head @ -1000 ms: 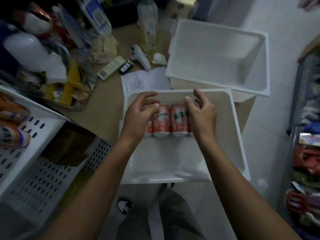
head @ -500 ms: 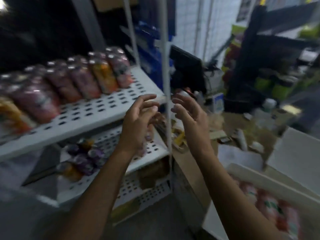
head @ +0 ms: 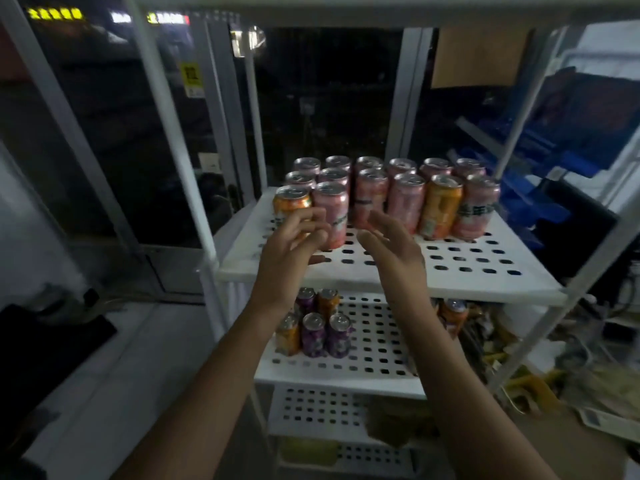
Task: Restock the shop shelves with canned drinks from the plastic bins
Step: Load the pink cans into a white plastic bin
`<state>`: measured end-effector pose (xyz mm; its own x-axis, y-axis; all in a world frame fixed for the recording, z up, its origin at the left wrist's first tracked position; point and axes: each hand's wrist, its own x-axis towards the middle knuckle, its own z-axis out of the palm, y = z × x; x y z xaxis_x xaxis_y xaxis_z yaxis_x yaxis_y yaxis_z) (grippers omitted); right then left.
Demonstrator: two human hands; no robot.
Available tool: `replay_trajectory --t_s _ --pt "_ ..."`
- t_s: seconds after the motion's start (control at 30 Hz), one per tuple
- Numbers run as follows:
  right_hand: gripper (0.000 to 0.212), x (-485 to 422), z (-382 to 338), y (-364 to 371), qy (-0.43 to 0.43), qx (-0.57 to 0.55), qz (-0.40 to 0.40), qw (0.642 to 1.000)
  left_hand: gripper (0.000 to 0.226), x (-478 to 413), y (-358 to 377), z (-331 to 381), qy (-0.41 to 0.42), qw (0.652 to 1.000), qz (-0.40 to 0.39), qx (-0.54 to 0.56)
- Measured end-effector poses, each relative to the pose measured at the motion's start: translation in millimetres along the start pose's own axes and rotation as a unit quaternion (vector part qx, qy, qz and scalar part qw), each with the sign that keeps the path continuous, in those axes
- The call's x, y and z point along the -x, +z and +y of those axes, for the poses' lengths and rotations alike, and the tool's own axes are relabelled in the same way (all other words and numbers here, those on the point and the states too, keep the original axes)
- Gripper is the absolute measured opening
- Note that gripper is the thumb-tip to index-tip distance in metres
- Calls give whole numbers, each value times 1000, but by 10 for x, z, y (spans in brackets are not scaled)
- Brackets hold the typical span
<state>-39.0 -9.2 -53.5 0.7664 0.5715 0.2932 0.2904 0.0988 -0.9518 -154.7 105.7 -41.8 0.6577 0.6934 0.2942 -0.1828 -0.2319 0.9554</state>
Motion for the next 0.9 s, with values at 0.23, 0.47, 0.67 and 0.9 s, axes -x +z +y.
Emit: replay_trajectory --t_s 0.23,0.47,0.67,0.9 --pt "52 -373 163 391 23 11 -18 1000 37 -33 -325 -175 -5 1000 3 -1" --pt "66 -658 276 536 7 64 -20 998 36 -85 -464 -354 -18 1000 11 -1" --pt "56 -710 316 596 -1 105 5 994 34 -151 -510 -403 -10 999 34 -4" --pt "50 -694 312 557 -10 122 30 992 34 -215 -499 -441 42 988 124 -81"
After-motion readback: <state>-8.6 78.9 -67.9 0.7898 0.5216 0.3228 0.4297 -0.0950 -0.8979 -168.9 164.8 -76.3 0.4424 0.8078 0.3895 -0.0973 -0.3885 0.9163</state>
